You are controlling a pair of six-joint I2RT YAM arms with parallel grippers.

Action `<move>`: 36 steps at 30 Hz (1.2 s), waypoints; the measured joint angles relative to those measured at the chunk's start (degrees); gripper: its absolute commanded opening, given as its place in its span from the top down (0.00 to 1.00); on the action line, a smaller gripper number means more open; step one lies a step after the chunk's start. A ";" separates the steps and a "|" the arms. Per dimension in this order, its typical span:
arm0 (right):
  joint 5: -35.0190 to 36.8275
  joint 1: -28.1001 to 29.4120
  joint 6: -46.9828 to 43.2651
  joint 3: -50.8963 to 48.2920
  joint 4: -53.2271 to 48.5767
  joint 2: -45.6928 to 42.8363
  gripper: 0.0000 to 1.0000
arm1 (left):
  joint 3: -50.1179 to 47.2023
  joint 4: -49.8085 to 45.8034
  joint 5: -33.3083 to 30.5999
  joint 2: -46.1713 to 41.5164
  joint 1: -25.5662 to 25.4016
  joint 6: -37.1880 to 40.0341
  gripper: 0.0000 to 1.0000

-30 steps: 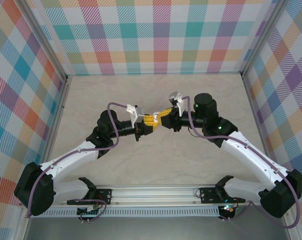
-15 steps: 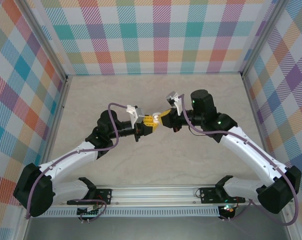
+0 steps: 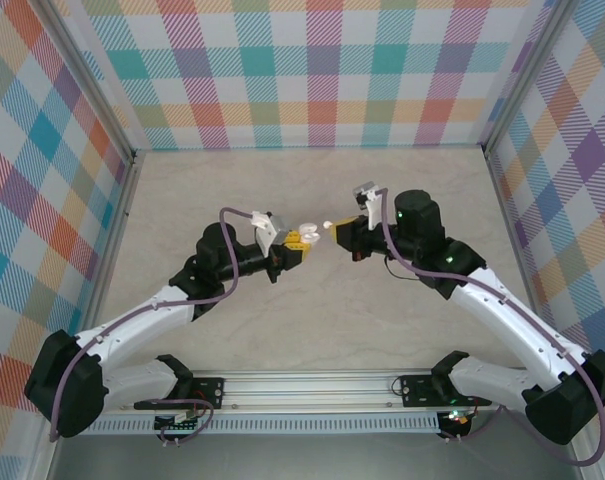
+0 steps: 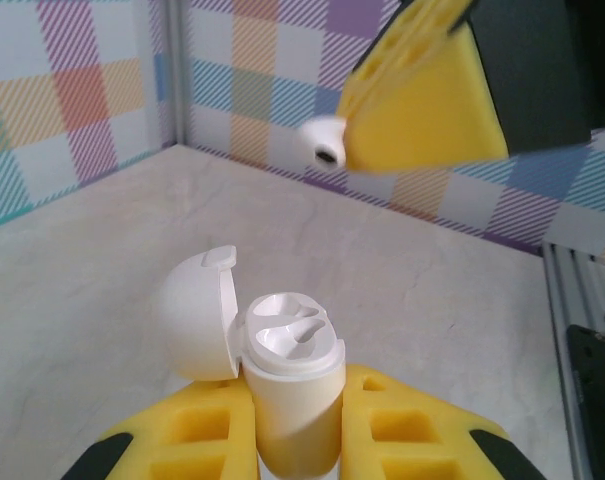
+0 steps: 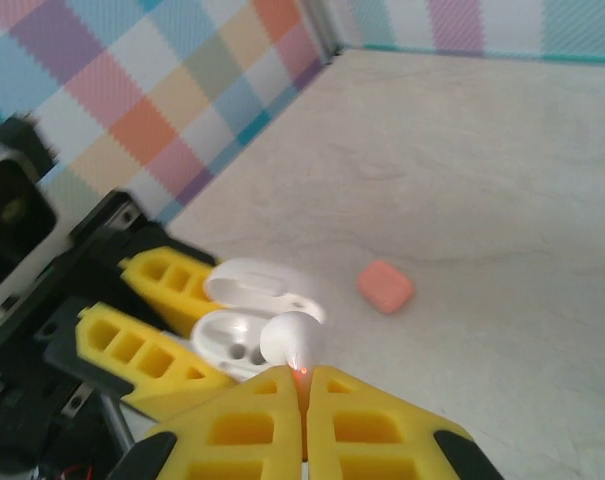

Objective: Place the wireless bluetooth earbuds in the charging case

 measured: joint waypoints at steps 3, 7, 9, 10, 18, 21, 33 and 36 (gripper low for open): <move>2.71 -2.23 2.69 -0.66 -1.64 0.87 0.92 | -2.16 -1.05 -2.91 -1.86 0.02 -0.11 1.00; 4.61 -3.89 5.22 -4.79 -2.38 5.77 0.93 | -4.28 -3.26 -5.70 -4.26 0.02 -0.24 1.00; 4.92 -3.91 6.43 -7.78 -2.40 9.88 0.93 | -4.85 -4.33 -6.73 -5.42 0.02 -0.24 1.00; 5.01 -3.91 7.04 -8.85 -2.36 11.93 0.93 | -5.01 -4.81 -7.15 -5.90 0.02 -0.24 1.00; 4.00 -3.91 10.93 -11.21 0.24 29.62 0.94 | -5.88 -6.45 -8.81 -8.72 0.02 -0.20 1.00; 2.08 -3.98 12.31 -9.94 1.51 33.16 0.88 | -6.25 -6.69 -9.16 -9.18 0.02 -0.17 1.00; 0.72 -3.87 15.21 -6.43 -0.79 35.91 0.53 | -7.28 -7.85 -9.68 -9.38 0.07 0.26 1.00; 0.79 -3.91 15.15 -5.18 -3.72 35.47 0.54 | -7.28 -7.85 -9.66 -9.35 0.07 0.28 1.00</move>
